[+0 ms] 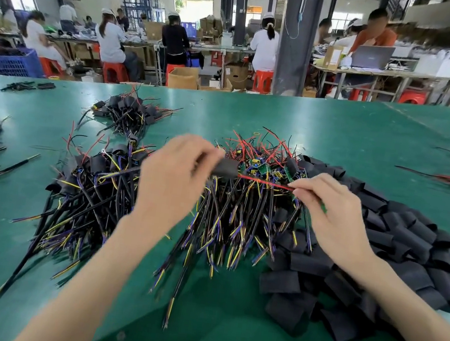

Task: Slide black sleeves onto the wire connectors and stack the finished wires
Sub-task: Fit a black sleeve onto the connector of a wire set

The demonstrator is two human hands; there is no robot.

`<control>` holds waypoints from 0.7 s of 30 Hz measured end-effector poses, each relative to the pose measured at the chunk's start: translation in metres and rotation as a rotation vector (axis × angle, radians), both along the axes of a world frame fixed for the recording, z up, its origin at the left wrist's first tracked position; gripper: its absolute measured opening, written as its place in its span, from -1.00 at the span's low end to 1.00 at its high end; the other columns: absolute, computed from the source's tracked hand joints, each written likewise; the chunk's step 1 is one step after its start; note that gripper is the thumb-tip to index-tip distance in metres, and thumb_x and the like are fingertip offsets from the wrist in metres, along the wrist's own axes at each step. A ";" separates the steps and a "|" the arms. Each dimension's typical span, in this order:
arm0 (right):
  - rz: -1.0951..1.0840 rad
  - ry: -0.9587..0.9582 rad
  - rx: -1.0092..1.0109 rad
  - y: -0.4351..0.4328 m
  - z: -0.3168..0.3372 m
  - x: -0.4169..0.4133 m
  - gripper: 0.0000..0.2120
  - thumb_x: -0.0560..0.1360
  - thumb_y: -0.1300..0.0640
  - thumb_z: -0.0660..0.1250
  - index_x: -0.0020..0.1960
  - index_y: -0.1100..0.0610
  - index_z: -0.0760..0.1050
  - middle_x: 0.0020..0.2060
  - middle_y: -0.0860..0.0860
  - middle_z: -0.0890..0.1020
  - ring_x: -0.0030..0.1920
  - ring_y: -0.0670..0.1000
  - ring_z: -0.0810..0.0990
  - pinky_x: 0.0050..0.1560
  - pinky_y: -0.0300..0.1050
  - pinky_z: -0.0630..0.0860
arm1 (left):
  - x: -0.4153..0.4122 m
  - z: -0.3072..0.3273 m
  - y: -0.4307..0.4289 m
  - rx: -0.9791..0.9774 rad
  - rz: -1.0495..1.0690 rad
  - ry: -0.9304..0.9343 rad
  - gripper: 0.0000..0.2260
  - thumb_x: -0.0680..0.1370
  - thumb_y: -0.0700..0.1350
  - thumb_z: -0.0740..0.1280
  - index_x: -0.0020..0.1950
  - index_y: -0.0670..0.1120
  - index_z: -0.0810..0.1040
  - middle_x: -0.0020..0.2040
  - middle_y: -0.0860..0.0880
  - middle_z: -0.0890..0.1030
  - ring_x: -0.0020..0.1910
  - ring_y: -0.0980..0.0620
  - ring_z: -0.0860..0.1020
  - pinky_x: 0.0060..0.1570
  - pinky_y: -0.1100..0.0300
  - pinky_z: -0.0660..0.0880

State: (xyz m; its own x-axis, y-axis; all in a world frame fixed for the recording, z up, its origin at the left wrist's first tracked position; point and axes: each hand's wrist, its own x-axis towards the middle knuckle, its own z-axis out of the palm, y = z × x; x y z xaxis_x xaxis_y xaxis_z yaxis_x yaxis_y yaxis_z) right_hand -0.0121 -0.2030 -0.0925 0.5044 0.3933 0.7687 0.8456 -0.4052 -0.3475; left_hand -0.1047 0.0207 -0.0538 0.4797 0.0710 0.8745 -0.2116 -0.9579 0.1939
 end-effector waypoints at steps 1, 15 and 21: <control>-0.040 -0.017 0.018 -0.002 -0.001 0.005 -0.89 0.49 0.31 0.34 -0.02 0.19 0.60 -0.17 0.03 0.58 -0.14 0.10 0.55 -0.08 0.12 0.45 | 0.000 0.006 0.011 -0.091 0.040 -0.034 -0.78 0.56 -0.05 0.29 -0.13 -0.17 0.59 -0.18 -0.09 0.62 -0.20 -0.07 0.56 -0.13 0.09 0.43; -0.339 0.224 0.174 -0.038 -0.003 0.052 -0.90 0.50 0.32 0.31 -0.15 0.29 0.59 -0.29 0.11 0.61 -0.23 0.21 0.60 -0.04 0.14 0.52 | -0.010 -0.014 0.127 -0.628 0.570 0.432 -0.73 0.53 -0.15 0.23 0.20 -0.05 0.55 0.11 -0.30 0.53 0.02 -0.34 0.53 0.17 -0.07 0.44; -0.517 0.319 -0.081 -0.050 -0.006 0.060 -0.66 0.38 0.49 0.18 0.04 0.25 0.57 -0.03 0.19 0.59 0.03 0.20 0.51 0.04 -0.04 0.40 | -0.008 -0.022 0.114 -0.386 0.676 0.415 -0.71 0.56 -0.15 0.26 0.22 -0.26 0.50 0.27 -0.36 0.34 0.27 -0.30 0.27 0.24 -0.08 0.24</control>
